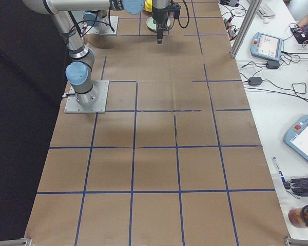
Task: Collect all strawberries into plate
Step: 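Carry the strawberry onto the plate and open the left gripper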
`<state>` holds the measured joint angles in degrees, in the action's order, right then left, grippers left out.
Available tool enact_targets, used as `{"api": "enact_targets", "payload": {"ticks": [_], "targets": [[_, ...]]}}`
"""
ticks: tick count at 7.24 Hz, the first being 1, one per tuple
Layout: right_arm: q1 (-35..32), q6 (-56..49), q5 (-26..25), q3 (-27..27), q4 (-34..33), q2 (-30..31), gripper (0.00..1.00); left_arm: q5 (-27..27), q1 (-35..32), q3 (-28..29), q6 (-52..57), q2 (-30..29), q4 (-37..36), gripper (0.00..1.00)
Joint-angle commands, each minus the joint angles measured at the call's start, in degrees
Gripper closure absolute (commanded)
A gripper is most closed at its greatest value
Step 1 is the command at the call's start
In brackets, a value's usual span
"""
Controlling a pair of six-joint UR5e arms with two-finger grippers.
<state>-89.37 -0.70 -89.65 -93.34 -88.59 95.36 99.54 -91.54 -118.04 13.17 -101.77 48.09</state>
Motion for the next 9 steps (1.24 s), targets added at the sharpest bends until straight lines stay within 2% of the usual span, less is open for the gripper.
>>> {"api": "enact_targets", "payload": {"ticks": [1, 2, 3, 5, 6, 7, 8, 9], "targets": [[0.0, 0.0, 0.0, 0.0, 0.0, 0.0, 0.0, 0.4, 9.0, -8.3, 11.5, 4.1, -3.4, 0.99], [0.0, 0.0, 0.0, 0.1, 0.0, 0.1, 0.0, 0.3, 10.2, -9.9, 12.1, 3.2, -6.3, 0.56], [0.0, 0.0, 0.0, 0.0, 0.0, 0.1, 0.0, 0.0, 10.2, -10.1, 11.4, 3.6, -6.3, 0.06], [0.0, 0.0, 0.0, 0.1, 0.0, 0.1, 0.0, -2.6, 9.7, -9.7, 9.7, 4.0, -5.8, 0.05], [0.0, 0.0, 0.0, 0.1, 0.0, 0.1, 0.0, -7.8, 9.2, -9.3, 4.9, 4.8, -5.4, 0.05], [0.0, 0.0, -0.1, 0.0, 0.1, 0.1, 0.0, -8.1, 7.1, -7.2, 1.9, 6.7, -1.3, 0.05], [0.0, 0.0, -0.1, 0.0, 0.1, 0.1, 0.0, -8.1, 3.8, -2.1, -3.3, 9.0, 7.5, 0.04], [0.0, 0.1, 0.0, 0.0, 1.0, 0.0, 0.0, -8.2, 0.1, 5.7, -8.2, 11.0, 19.5, 0.03]]}}
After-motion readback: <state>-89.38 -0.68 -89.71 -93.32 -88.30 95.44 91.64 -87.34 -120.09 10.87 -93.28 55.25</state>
